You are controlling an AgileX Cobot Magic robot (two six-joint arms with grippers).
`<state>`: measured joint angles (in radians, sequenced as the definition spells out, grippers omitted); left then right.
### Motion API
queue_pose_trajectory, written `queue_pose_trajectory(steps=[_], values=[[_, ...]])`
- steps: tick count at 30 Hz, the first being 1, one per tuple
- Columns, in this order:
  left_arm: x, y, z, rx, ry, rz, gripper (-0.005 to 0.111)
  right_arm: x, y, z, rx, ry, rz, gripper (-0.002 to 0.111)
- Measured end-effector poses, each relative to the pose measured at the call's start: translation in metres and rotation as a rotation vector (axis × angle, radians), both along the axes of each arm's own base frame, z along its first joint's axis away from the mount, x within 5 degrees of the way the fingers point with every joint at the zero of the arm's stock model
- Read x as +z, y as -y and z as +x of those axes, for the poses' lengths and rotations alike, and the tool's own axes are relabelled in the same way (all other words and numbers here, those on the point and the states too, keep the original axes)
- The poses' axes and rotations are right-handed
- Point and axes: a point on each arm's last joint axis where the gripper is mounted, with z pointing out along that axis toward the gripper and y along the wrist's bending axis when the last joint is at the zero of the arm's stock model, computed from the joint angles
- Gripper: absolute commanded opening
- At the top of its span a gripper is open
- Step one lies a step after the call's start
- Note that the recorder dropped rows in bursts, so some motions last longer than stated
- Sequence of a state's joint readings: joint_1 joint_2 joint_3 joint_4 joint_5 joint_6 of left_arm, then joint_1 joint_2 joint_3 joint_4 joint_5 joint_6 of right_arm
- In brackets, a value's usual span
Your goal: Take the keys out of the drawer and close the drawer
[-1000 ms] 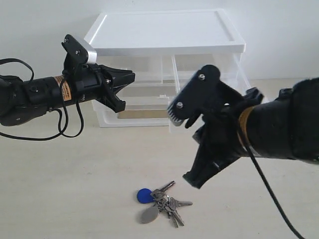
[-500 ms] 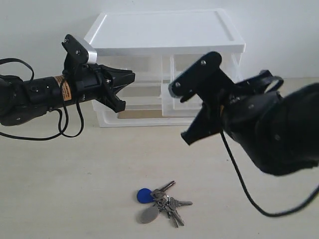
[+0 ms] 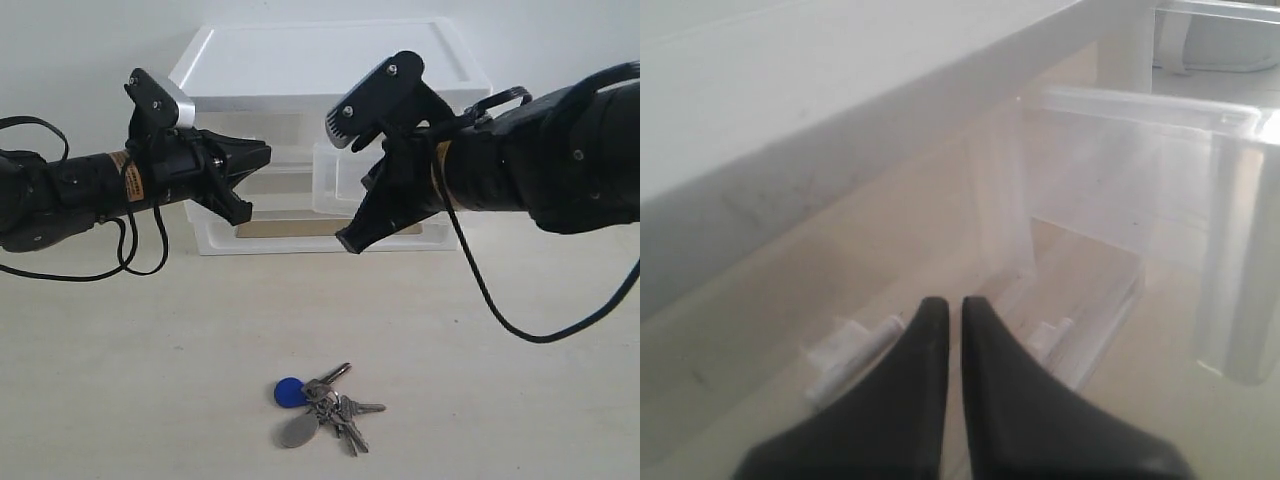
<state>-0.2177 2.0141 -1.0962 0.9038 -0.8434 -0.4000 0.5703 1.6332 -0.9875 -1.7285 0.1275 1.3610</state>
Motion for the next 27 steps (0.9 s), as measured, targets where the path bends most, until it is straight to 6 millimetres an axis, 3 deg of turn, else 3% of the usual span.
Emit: queue_pose_trajectory(steps=[7, 13, 18, 22, 27], values=[[0.000, 0.000, 0.000, -0.007, 0.002, -0.002, 0.004, 0.004, 0.008, -0.005, 0.005, -0.020, 0.020, 0.000], [0.001, 0.001, -0.001, -0.012, -0.002, -0.009, 0.004, -0.002, 0.043, -0.029, -0.121, -0.046, -0.015, 0.000], [0.001, 0.001, -0.001, -0.013, -0.009, -0.022, 0.004, 0.018, 0.061, -0.044, -0.202, 0.011, 0.004, 0.000], [0.001, 0.001, -0.001, -0.014, -0.008, -0.023, 0.004, 0.019, 0.080, -0.044, -0.378, 0.016, -0.081, 0.000], [0.001, 0.001, -0.001, -0.017, -0.009, -0.022, 0.004, 0.006, 0.074, -0.036, -0.339, 0.015, -0.108, 0.000]])
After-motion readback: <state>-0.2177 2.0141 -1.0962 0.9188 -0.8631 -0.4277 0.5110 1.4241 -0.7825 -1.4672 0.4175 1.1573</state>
